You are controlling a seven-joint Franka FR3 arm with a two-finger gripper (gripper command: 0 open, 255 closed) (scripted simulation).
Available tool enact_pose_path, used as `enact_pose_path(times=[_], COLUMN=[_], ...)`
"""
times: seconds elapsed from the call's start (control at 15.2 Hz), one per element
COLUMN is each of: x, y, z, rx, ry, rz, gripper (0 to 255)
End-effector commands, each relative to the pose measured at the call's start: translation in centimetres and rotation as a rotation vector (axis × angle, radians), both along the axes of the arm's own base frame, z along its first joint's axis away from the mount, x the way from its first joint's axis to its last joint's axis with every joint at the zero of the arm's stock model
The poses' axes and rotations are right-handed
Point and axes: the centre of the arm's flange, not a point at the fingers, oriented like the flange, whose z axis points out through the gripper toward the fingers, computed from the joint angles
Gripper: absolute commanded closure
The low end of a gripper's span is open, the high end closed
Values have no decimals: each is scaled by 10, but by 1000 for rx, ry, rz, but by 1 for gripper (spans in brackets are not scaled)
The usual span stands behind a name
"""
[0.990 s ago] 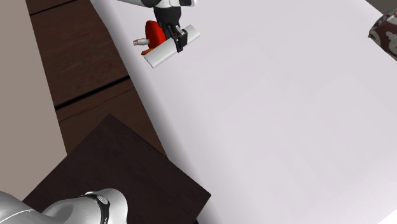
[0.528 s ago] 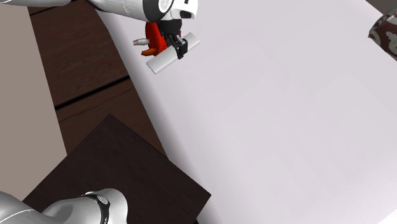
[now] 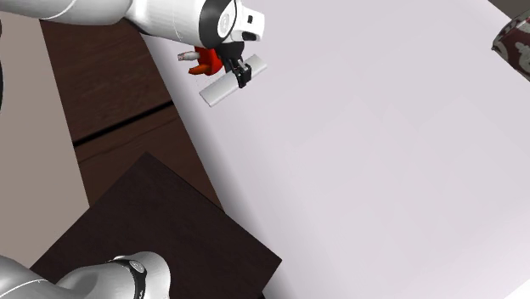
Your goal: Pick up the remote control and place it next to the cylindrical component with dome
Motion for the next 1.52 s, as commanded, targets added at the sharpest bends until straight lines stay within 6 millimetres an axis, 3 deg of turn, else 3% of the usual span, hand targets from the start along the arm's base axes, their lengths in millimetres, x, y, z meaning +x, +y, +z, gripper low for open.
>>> enact_pose_path(times=[0.0, 1.06, 1.45], x=[0, 0, 0], y=[-1, -1, -1], z=[-11, -99, -99], rx=[0, 0, 0], ry=[-1, -1, -1], rz=[0, 0, 0], gripper=[255, 255, 255])
